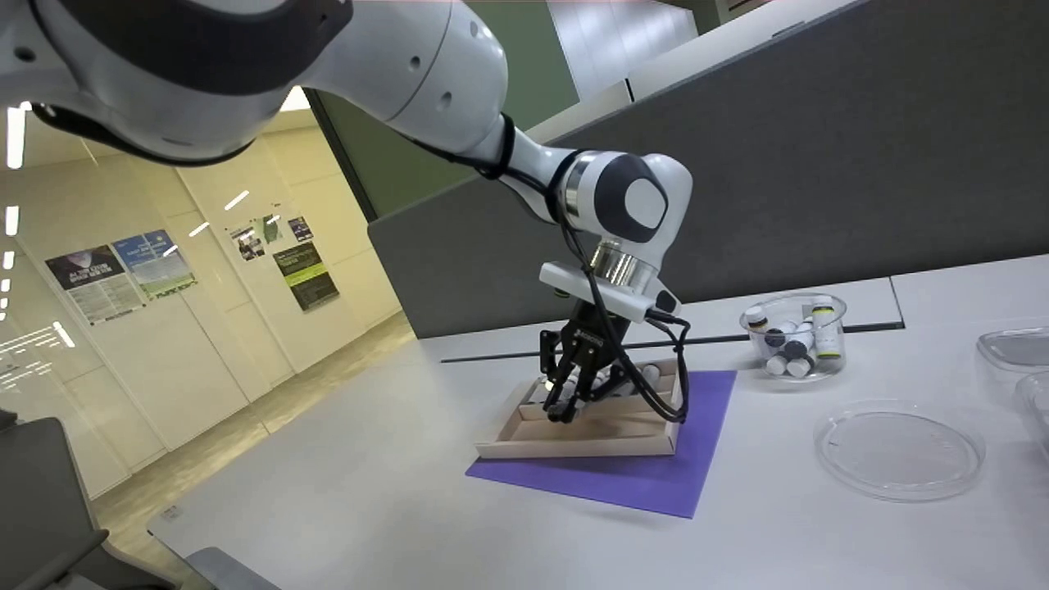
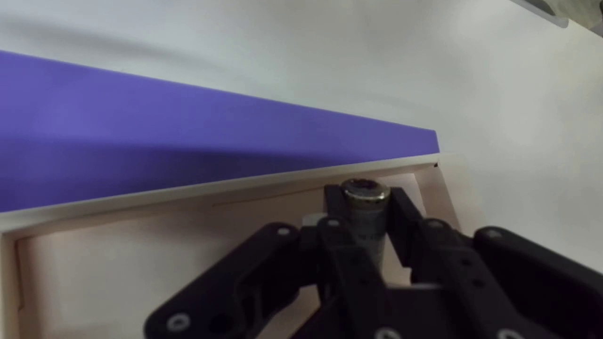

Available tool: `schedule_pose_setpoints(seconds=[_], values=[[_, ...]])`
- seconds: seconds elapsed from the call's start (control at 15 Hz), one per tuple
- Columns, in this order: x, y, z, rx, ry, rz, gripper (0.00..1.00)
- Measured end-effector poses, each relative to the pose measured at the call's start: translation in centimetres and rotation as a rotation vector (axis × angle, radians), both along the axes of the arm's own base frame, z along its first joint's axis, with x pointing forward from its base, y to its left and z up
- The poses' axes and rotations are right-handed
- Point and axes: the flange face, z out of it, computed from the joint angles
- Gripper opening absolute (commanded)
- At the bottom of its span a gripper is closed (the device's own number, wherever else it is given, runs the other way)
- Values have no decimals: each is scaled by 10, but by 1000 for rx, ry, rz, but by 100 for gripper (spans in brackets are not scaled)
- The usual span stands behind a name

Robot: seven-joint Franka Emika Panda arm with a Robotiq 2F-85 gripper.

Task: Remove one object from the container and place it on the bottom part of the tray

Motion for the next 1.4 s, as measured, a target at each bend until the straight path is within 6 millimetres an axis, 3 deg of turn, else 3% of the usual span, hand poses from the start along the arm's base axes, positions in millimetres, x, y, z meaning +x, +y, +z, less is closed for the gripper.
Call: schedule_pose_setpoints(seconds=[0.73, 1.2, 1.27, 1.4], values=[[9, 7, -1, -70, -86, 109, 5], [12, 15, -12, -141, -173, 174, 5], [12, 16, -12, -146, -177, 179, 46], [11, 18, -11, -155, -186, 186, 51]])
